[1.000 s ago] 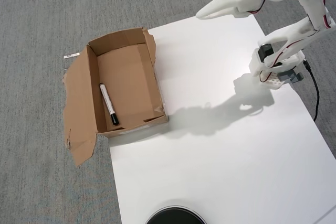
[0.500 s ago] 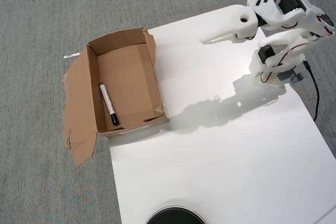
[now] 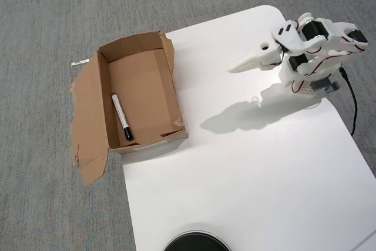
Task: Grasp a pen and put it in the box.
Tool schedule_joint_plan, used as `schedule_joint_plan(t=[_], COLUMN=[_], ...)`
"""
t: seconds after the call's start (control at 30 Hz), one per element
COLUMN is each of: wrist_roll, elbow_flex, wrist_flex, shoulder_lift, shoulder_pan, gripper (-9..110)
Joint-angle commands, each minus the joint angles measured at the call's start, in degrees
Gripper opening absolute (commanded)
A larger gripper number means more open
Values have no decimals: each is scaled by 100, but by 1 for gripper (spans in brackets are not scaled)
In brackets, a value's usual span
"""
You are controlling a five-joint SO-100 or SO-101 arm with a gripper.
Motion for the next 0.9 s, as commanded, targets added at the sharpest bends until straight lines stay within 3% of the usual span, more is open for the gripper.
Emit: schedule_joint_plan(t=[0.0, 0.3, 0.6, 0.87], wrist_roll=[40, -4, 4, 66], elbow_flex=[365, 1138, 2377, 2457], wrist_flex=[360, 2013, 2180, 2575], shoulder_lift=[501, 1187, 1195, 1204], shoulder_pan=[40, 48, 48, 268], gripper=[2, 3, 3, 2])
